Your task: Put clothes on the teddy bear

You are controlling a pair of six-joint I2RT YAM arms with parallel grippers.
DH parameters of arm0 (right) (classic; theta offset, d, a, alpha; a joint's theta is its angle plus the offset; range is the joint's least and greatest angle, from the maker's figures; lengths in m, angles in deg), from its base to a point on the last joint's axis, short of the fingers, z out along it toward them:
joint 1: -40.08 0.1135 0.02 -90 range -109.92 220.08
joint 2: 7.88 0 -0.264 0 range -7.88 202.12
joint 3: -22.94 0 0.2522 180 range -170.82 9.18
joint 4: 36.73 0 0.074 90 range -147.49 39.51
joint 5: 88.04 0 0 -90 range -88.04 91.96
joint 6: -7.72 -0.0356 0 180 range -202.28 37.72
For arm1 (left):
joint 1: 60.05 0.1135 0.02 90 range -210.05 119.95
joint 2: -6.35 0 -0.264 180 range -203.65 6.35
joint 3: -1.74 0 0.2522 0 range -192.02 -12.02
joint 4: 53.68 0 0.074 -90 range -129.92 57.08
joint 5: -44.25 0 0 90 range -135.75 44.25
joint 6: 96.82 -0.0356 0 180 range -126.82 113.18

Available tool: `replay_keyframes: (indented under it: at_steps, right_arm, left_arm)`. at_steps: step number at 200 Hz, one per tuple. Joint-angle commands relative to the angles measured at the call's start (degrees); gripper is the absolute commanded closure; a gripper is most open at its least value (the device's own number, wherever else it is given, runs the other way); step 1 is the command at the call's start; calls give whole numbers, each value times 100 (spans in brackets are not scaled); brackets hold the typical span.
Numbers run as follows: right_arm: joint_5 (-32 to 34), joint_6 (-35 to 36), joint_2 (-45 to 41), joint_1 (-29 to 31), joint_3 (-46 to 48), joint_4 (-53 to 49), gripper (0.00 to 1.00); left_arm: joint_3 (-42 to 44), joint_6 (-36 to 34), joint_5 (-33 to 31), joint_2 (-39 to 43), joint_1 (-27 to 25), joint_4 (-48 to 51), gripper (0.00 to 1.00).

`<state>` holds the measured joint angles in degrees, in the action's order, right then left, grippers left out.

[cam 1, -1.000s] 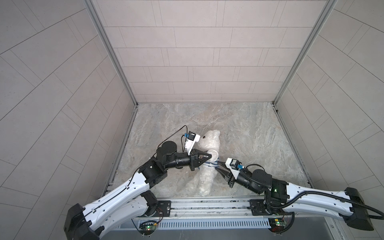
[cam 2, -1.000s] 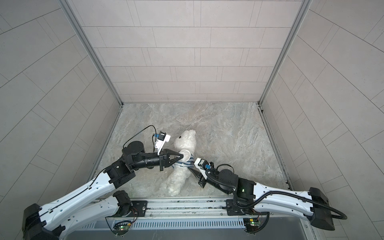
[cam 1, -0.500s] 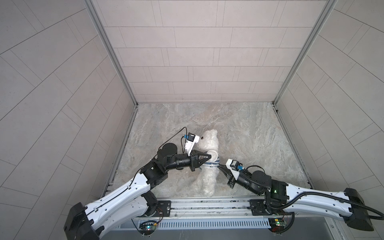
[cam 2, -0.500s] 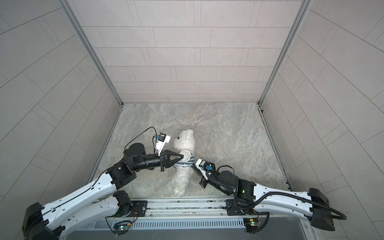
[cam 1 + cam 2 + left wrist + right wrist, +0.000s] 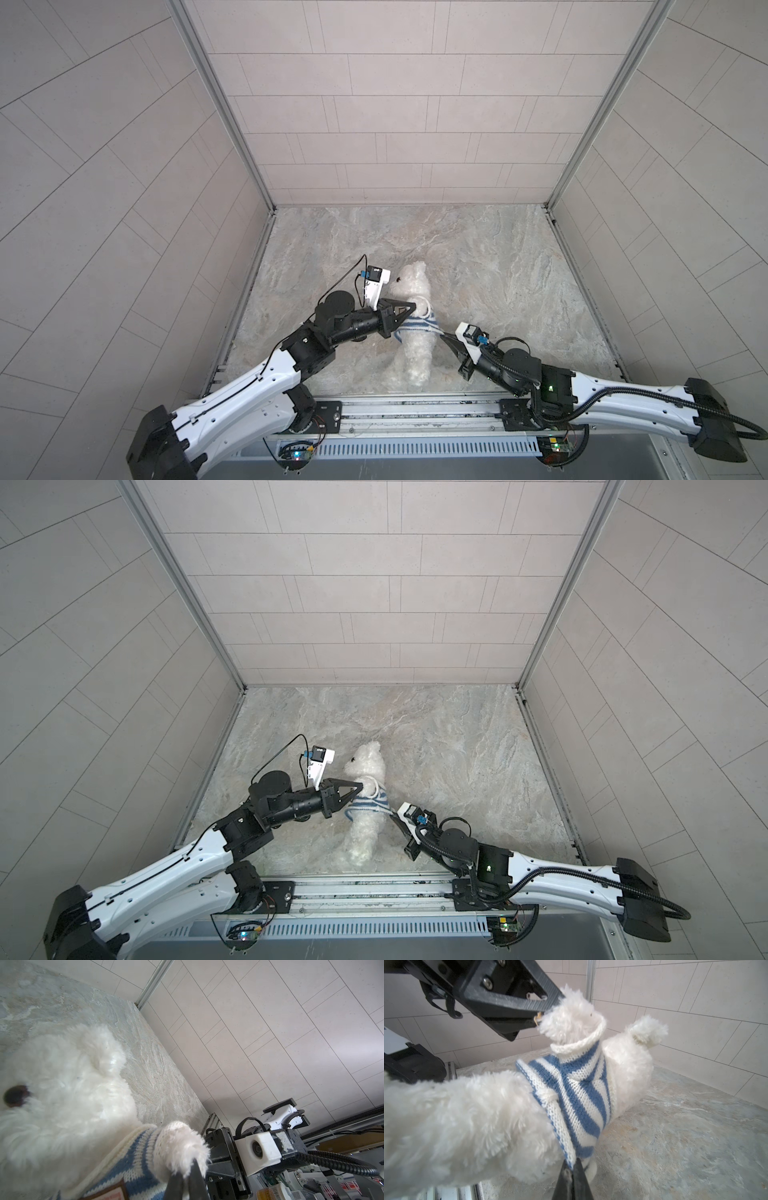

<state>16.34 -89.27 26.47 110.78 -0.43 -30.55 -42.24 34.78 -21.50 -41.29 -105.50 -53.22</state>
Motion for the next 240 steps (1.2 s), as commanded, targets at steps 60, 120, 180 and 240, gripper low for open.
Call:
replay_keyframes:
  at_steps: [60, 120, 180, 240]
  right_arm:
    - [-853, -84, 294, 82, -5, 317, 100]
    - [-1114, 53, 805, 129, -419, 440, 92]
    - [-1032, -14, 196, 146, -221, 782, 77]
    - [-359, 262, -860, 356, -39, 238, 73]
  left_arm:
    - [279, -28, -534, 384, 37, -835, 100]
    - [504, 8, -234, 450, 29, -1040, 100]
    - [201, -742, 352, 806, 28, -187, 100]
    - [-593, -1863, 661, 1134, 30, 1235, 100]
